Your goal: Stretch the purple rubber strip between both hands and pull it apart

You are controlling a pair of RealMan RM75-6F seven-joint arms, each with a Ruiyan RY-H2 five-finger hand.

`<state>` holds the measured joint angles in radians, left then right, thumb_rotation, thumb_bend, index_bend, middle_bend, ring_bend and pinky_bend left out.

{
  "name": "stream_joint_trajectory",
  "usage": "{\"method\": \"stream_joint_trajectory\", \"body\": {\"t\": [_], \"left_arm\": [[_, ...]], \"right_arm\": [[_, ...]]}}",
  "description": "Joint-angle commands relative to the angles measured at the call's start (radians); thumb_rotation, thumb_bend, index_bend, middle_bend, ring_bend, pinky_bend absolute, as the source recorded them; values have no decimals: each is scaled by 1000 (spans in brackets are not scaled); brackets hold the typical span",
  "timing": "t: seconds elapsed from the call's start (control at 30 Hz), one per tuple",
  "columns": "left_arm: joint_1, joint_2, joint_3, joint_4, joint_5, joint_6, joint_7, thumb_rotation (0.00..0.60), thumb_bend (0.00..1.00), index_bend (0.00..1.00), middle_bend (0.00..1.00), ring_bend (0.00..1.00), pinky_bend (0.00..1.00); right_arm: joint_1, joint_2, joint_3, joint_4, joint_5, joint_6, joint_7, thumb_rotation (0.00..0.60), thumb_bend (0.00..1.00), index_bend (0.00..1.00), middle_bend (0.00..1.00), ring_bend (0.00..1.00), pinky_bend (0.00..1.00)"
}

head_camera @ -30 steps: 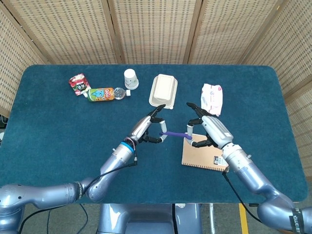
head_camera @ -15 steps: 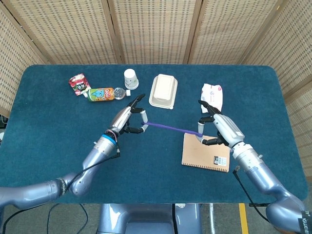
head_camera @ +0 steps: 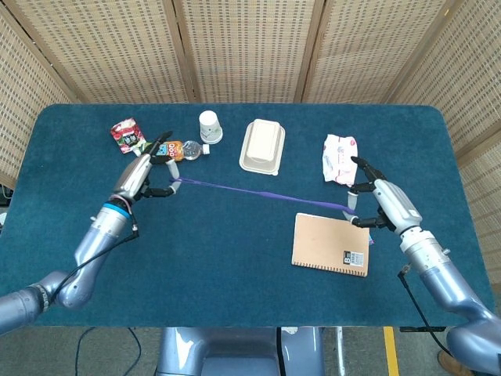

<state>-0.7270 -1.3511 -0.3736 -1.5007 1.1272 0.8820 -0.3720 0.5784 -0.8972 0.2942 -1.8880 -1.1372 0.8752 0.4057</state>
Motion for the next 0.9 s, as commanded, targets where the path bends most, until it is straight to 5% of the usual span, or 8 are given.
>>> {"method": "stream_joint_trajectory", "body": {"t": [0.03,0.3,0.4,0.9], "left_arm": [[33,48,6,4,16,11,-35,600,706,762,0,0,0],[99,189,43,15,69,26,-48,600,711,764,0,0,0],[127,271,83,-3,98,49,72,600,713,766,0,0,0],[161,338,114,-116,51,108,252,600,718,769,0,0,0]], "right_arm": [[-8,4,-5,6,-10,4,6,600,542,810,0,0,0],[-46,8,-28,11,-65,54,-14,600,543,810,0,0,0],[-66,-5,-51,8,-126,124,-112,600,543,811,0,0,0],[-90,-54,-84,-2,-153,213,-299,600,542,812,2,0,0]]}}
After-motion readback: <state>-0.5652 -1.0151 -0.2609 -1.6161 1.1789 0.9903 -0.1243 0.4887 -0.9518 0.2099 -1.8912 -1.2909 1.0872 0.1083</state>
